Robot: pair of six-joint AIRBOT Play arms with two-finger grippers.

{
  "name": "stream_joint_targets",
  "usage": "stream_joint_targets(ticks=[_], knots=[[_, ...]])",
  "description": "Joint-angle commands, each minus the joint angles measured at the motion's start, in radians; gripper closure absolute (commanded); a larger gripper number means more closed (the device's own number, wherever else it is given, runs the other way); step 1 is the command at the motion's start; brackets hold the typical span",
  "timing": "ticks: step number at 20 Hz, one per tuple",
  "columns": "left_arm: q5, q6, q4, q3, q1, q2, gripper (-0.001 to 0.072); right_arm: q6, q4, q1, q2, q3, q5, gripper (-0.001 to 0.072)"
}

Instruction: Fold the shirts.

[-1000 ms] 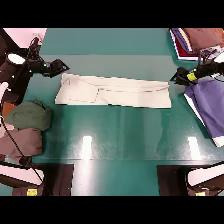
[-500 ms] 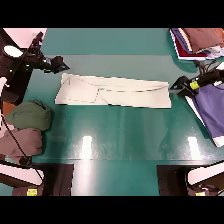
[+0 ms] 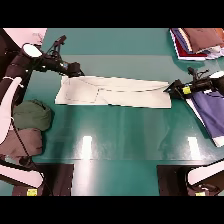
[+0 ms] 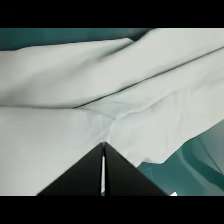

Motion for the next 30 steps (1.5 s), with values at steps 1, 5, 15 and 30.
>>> stream_joint_targets(ticks=[1,5,15,30], knots=[[0.058,-0.034,0.014,0.002,-0.073,-0.020,0.0685,-0.010,0.013,0.043,-0.047,0.031,0.019,0.0334],[0.080,-0.050,0.013,0.014,-0.122,-0.068,0.0685,-0.053,0.013,0.066,-0.041,0.078,0.042,0.0694],[0.079,-0.107,0.003,0.277,-0.343,-0.314,0.0685,0.093,0.014,0.080,0.117,0.432,0.303,0.0695],[0.106,-0.169,-0.023,0.370,-0.430,-0.465,0.0685,0.067,0.156,0.275,0.130,0.622,0.200,0.0695]])
